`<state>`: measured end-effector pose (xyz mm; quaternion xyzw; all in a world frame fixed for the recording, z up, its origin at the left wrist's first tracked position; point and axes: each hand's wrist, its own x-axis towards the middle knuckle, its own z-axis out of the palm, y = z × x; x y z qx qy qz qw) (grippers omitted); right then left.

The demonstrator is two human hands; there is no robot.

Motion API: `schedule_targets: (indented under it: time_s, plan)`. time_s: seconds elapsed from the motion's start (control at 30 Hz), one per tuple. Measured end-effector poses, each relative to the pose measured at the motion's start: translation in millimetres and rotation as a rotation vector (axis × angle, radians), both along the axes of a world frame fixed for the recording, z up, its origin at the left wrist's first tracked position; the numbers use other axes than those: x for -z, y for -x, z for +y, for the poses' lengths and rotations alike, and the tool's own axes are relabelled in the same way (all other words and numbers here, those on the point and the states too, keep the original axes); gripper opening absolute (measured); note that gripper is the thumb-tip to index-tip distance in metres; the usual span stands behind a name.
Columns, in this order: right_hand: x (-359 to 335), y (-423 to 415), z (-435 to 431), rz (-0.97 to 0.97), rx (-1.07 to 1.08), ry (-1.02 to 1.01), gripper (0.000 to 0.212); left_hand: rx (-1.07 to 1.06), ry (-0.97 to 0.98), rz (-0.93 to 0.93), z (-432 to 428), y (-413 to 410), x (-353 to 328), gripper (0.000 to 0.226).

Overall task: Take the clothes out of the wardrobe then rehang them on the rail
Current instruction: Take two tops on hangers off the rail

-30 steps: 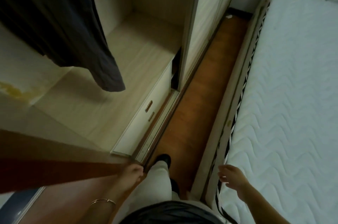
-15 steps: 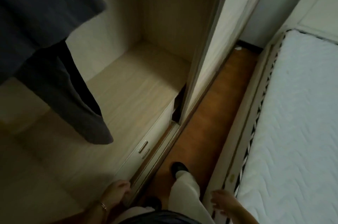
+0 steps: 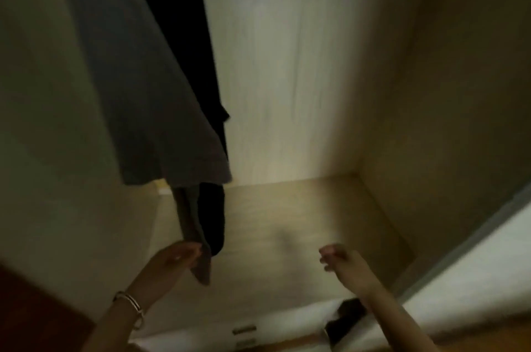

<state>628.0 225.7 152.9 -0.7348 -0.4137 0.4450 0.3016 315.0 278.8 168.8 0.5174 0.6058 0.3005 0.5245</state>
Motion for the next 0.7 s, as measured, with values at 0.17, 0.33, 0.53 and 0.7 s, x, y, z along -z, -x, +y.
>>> schedule_targets:
  time_s: [0.17, 0.33, 0.53, 0.7]
  plan:
    - [-140, 51, 99, 0.077, -0.319, -0.429, 0.016, -0.247, -0.394, -0.078, 18, 28, -113, 0.027]
    - [-291, 93, 134, 0.107, -0.426, -0.812, 0.017, -0.364, -0.778, -0.187, 44, 34, -255, 0.034]
    - [-429, 120, 145, 0.190, -0.410, -1.095, 0.020, -0.252, -1.057, -0.223, 71, 8, -400, 0.019]
    - [-500, 149, 157, 0.176, -0.325, -1.145, 0.017, -0.183, -0.993, -0.173, 98, -23, -479, 0.016]
